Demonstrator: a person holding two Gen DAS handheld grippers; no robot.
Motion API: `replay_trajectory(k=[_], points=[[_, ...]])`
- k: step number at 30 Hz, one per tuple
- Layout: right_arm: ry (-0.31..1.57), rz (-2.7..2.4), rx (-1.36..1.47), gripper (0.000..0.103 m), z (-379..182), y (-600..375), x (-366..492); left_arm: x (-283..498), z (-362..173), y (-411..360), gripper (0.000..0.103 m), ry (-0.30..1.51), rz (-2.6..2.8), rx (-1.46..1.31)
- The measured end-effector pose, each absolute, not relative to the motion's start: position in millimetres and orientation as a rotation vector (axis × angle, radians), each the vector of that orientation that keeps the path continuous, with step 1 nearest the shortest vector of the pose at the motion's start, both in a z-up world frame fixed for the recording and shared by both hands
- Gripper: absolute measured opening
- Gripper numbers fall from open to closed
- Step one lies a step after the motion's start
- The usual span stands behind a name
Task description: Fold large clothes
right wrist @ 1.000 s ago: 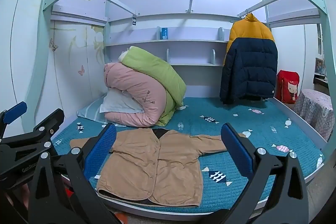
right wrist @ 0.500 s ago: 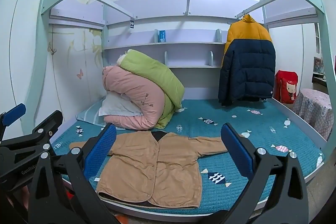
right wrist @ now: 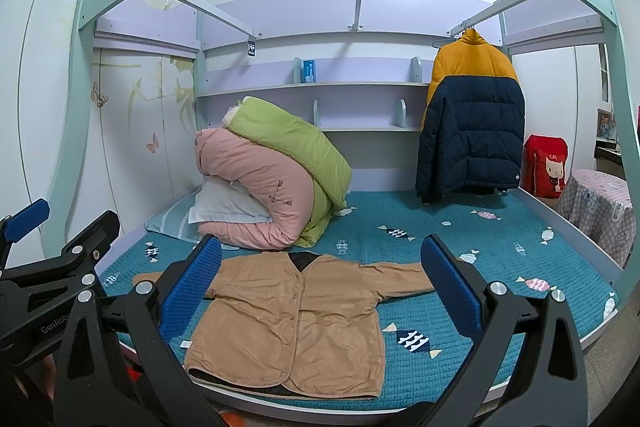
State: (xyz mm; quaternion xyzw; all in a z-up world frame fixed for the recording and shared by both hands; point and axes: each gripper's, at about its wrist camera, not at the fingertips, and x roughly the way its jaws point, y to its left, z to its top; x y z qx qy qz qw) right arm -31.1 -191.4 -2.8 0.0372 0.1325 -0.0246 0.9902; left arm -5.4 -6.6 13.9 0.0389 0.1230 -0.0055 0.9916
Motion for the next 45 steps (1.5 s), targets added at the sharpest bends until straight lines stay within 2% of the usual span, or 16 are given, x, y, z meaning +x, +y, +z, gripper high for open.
replay_trajectory(k=[45], points=[[0.262, -0.049, 0.074, 0.096, -4.7, -191.8, -32.6, -8.9, 18.4, -4.2, 0.098, 0.239, -0.013, 0.069]])
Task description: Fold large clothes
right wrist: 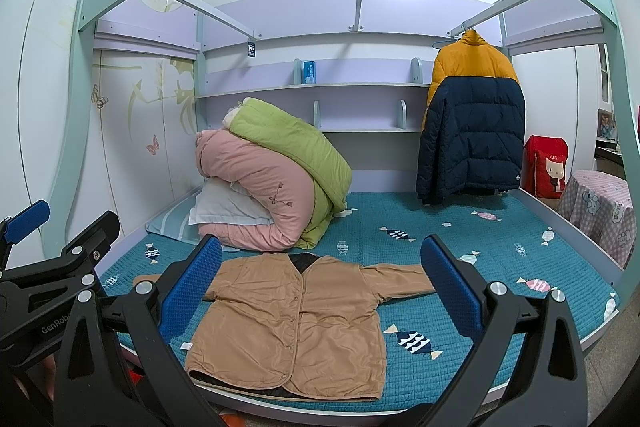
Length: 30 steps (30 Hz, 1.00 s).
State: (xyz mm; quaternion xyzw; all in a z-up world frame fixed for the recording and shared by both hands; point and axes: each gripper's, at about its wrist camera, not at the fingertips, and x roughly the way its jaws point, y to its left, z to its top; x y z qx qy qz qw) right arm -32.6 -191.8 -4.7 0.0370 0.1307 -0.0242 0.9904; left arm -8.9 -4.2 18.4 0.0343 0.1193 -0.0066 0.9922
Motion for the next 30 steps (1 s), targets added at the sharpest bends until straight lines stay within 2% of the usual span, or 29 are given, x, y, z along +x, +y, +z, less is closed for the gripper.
replay_trajectory(k=[30], points=[[0.32, -0.063, 0.076, 0.096, -23, -187, -2, 23, -6, 0, 0.098, 0.295, -0.021, 0.074]])
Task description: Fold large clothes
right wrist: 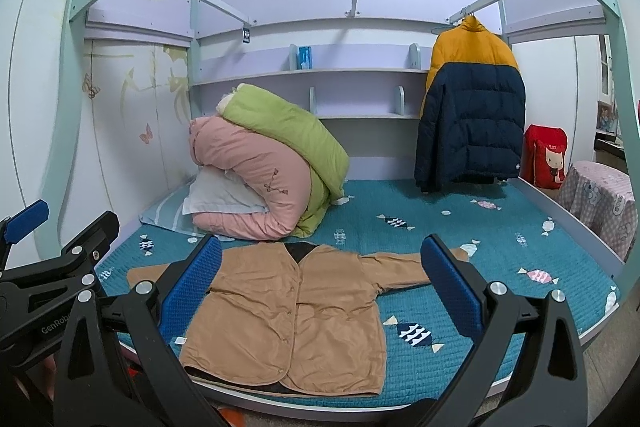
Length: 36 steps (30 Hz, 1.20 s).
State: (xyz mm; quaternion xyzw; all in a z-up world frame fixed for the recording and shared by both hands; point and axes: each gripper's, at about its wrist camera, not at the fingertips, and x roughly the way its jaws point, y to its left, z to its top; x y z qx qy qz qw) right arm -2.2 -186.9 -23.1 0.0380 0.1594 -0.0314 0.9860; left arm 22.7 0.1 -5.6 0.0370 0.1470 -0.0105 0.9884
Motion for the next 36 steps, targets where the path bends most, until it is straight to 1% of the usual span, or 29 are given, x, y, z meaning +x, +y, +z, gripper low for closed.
replay_trajectory(k=[6, 11, 16, 21, 24, 28, 32, 36], points=[[0.38, -0.064, 0.077, 0.096, -42, -185, 29, 56, -22, 0, 0.098, 0.355, -0.023, 0.077], [0.45, -0.065, 0.068, 0.096, -68, -181, 68, 99, -51, 4, 0.098, 0.444, -0.025, 0.063], [0.555, -0.059, 0.051, 0.096, -111, -171, 123, 157, -96, 16, 0.098, 0.582, -0.033, 0.034], [0.686, -0.025, 0.029, 0.096, -165, -155, 179, 221, -162, 43, 0.098, 0.768, -0.059, -0.044], [0.755, 0.0, 0.025, 0.096, -200, -141, 214, 258, -207, 74, 0.098, 0.865, -0.04, -0.107], [0.831, 0.035, 0.046, 0.096, -241, -126, 255, 305, -267, 137, 0.098, 0.963, 0.055, -0.199], [0.885, 0.07, 0.061, 0.096, -272, -111, 290, 347, -317, 211, 0.098, 1.0, 0.188, -0.25], [0.915, 0.1, 0.054, 0.096, -301, -97, 324, 380, -352, 293, 0.098, 0.979, 0.336, -0.332]])
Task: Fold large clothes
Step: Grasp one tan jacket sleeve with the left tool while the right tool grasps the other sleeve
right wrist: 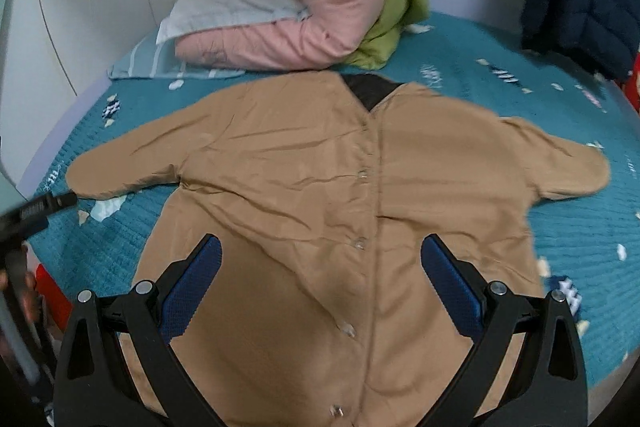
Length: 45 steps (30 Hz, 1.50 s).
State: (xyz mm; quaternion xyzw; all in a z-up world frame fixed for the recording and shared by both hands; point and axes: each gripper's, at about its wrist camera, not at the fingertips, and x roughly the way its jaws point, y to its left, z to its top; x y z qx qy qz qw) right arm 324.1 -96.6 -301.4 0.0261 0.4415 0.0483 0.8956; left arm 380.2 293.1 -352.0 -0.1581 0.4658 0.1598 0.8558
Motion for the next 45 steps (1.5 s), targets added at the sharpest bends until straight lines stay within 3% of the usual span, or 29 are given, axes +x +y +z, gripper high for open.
replay_trajectory(k=[9, 10, 11, 13, 14, 15, 16, 17, 18, 19, 24, 29, 35, 40, 45], points=[[0.858, 0.174, 0.079, 0.096, -329, -72, 392, 447, -410, 392, 0.097, 1.08, 0.415, -0.469], [0.853, 0.188, 0.074, 0.096, -330, -68, 399, 452, -415, 397, 0.091, 1.09, 0.405, -0.469], [0.85, 0.2, 0.07, 0.096, -332, -63, 406, 455, -421, 400, 0.073, 1.106, 0.394, -0.487], [0.843, 0.247, 0.086, 0.092, -334, -55, 419, 458, -427, 407, 0.071, 1.131, 0.387, -0.517], [0.847, 0.269, 0.091, 0.09, -337, -48, 427, 462, -426, 409, 0.063, 1.126, 0.372, -0.509], [0.857, 0.288, 0.094, 0.083, -340, -43, 434, 464, -423, 409, 0.054, 1.126, 0.36, -0.492], [0.87, 0.321, 0.098, 0.07, -344, -34, 441, 464, -420, 410, 0.038, 1.118, 0.35, -0.487], [0.891, 0.348, 0.102, 0.065, -348, -26, 448, 464, -417, 410, 0.02, 1.104, 0.338, -0.494], [0.912, 0.369, 0.106, 0.055, -352, -19, 454, 462, -413, 413, 0.016, 1.076, 0.308, -0.518], [0.936, 0.406, 0.122, 0.04, -356, -10, 461, 460, -406, 414, 0.015, 1.054, 0.289, -0.524], [1.03, 0.502, 0.182, 0.016, -378, 24, 483, 441, -343, 396, 0.013, 0.877, 0.22, -0.471], [1.146, 0.524, 0.306, 0.014, -419, 25, 508, 437, -269, 335, 0.013, 0.74, 0.101, -0.349], [1.001, 0.667, 0.442, 0.007, -373, -42, 479, 450, -209, 201, 0.013, 0.661, -0.095, -0.194], [0.881, 0.505, 0.391, 0.01, -340, -166, 432, 475, -212, 53, 0.013, 0.699, -0.279, -0.099], [0.823, 0.136, 0.348, 0.011, -340, -315, 391, 496, -256, -74, 0.013, 0.806, -0.41, -0.034]])
